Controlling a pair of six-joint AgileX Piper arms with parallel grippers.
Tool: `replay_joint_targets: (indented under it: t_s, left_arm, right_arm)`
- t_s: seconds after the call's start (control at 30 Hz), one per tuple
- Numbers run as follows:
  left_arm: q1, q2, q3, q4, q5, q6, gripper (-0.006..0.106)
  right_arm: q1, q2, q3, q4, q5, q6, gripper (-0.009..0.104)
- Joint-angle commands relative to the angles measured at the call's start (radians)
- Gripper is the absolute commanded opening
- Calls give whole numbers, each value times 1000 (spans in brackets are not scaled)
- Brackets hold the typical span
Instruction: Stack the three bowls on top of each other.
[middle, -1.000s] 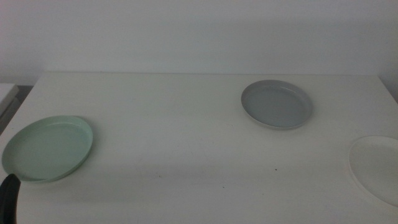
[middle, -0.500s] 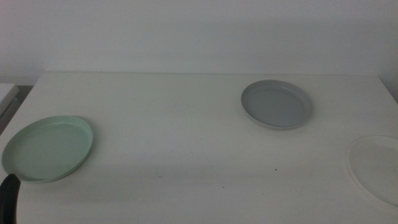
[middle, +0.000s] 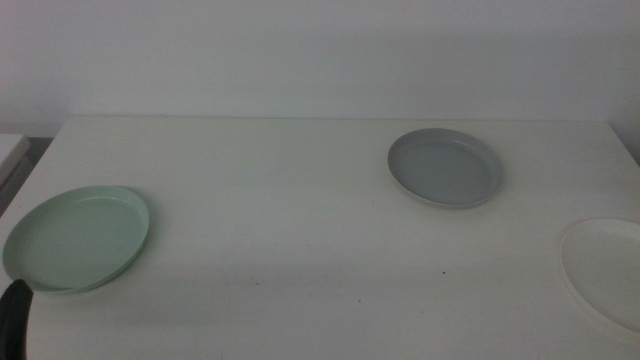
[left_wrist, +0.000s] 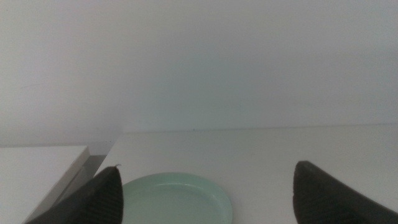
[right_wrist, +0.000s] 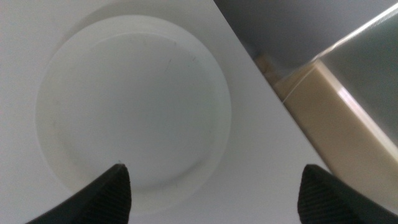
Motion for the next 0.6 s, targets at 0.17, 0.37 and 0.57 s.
replay_joint_targets:
  t_s: [0.17, 0.37, 0.57]
  left_arm:
    - [-8, -4, 0, 1, -6, 0, 94]
    - [-8, -4, 0, 1, -6, 0, 94]
    - [-8, -4, 0, 1, -6, 0, 94]
  right_arm:
    - [-240, 277, -132, 261, -34, -235, 68]
    - [-249, 453, -162, 254, -42, -257, 66]
    - [-249, 554, -162, 251, -59, -273, 58]
